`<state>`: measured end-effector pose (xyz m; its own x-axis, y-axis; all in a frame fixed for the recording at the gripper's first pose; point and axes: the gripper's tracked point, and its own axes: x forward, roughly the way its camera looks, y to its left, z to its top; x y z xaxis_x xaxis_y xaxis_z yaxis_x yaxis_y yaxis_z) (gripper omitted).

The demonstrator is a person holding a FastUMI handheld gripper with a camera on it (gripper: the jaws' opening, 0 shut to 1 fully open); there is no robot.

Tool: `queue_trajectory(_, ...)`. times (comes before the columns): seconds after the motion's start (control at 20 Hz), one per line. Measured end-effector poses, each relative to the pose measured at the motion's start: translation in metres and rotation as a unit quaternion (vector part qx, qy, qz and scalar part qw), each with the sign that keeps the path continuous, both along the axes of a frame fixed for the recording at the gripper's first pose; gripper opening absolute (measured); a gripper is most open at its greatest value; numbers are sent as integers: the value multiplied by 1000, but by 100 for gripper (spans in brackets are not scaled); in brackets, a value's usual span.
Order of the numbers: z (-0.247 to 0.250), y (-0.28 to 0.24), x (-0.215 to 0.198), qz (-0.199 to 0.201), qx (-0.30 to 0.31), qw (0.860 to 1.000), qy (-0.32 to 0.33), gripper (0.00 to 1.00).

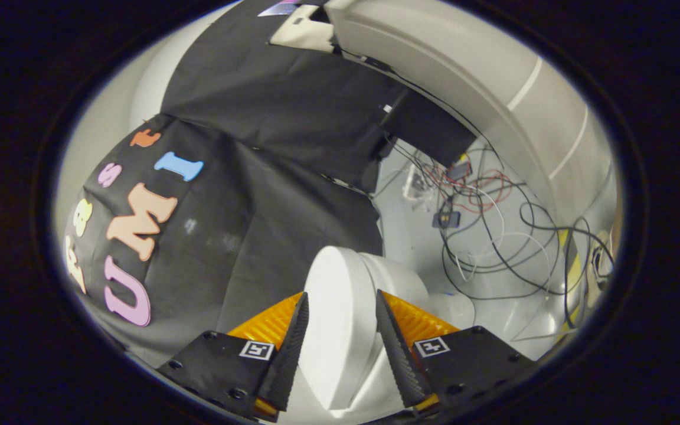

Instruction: Open the toilet lid.

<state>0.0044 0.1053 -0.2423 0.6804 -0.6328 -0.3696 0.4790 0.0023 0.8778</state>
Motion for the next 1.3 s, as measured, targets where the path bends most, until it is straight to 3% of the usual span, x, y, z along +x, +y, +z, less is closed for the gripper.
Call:
queue_trajectory(0.35, -45, 22, 18, 35, 49, 998, 2, 72)
queue_trajectory(0.75, -75, 4, 48, 60, 83, 995, -7, 72)
queue_trajectory(0.9, -82, 4, 57, 88, 88, 992, 8, 27)
queue_trajectory(1.3, -61, 8, 56, 144, 4, 987, 70, 22)
